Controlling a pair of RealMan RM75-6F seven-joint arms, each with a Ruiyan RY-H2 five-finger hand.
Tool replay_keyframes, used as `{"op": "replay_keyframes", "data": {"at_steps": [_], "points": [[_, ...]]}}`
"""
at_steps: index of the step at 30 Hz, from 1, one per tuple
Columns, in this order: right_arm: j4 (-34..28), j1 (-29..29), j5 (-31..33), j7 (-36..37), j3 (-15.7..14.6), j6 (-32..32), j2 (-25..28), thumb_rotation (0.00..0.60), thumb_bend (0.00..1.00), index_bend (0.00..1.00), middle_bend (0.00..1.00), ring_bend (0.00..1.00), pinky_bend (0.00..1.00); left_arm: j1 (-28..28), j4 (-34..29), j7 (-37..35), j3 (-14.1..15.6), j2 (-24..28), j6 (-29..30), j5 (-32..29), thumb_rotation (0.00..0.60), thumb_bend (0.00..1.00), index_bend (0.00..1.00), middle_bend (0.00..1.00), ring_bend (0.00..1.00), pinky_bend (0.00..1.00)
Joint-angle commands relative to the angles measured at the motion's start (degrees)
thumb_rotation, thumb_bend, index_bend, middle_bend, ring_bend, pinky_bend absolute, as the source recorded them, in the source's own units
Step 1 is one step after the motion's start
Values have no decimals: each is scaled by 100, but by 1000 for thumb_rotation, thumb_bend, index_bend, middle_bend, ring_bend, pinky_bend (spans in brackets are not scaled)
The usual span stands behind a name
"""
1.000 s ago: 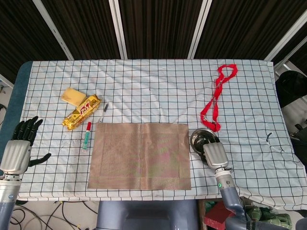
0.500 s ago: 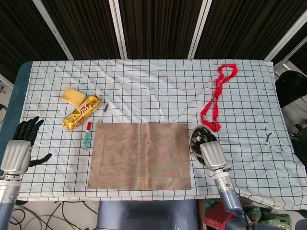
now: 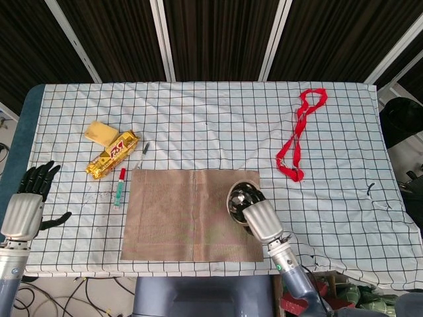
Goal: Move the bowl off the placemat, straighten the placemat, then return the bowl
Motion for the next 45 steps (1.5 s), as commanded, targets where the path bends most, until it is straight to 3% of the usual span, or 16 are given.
{"op": "replay_keyframes", "data": {"at_steps": [1, 9, 11, 15, 19, 23, 28, 34, 39, 45], "points": [[55, 237, 185, -588, 62, -352, -469, 600, 469, 780, 532, 247, 262, 4, 0, -37, -21, -11, -65, -9, 600, 48, 26, 0, 0, 0], [465, 560, 568, -1365, 287, -655, -1297, 600, 430, 760, 476, 245, 261, 29, 29, -121, -93, -14, -185, 9, 600, 48, 26, 0, 0, 0], [532, 607, 664, -1511, 326, -691, -1405, 600, 377, 688, 403, 226, 252, 35, 33, -152, -121, -4, -215, -2, 600, 48, 26, 0, 0, 0], [535, 629, 863, -1864, 350, -691, -1484, 600, 259, 424, 202, 145, 218, 38, 26, -174, -153, 6, -282, -4, 600, 48, 25, 0, 0, 0], [354, 592, 969, -2142, 321, -576, -1448, 600, 200, 281, 129, 113, 209, 46, 24, -143, -165, -1, -323, 25, 600, 48, 25, 0, 0, 0], [95, 503, 992, -2285, 263, -390, -1312, 600, 179, 222, 101, 96, 206, 72, 19, -116, -181, -13, -312, 62, 600, 48, 25, 0, 0, 0], [-374, 274, 901, -2303, 114, -30, -883, 600, 178, 212, 87, 86, 206, 120, 3, -75, -198, -16, -267, 121, 600, 48, 25, 0, 0, 0], [-876, -102, 577, -1979, -86, 503, 72, 600, 176, 192, 75, 68, 193, 177, 25, 1, -231, -31, -164, 202, 600, 48, 25, 0, 0, 0], [-1233, -539, 348, -1152, -203, 1000, 1075, 600, 144, 103, 55, 56, 188, 221, 4, 209, -219, -9, -182, 191, 600, 46, 6, 0, 0, 0], [-1235, -1046, 166, 4, -336, 1512, 2108, 600, 114, 29, 12, 21, 187, 258, -30, 526, -154, -13, -148, 330, 600, 44, 0, 0, 0, 0]]}}
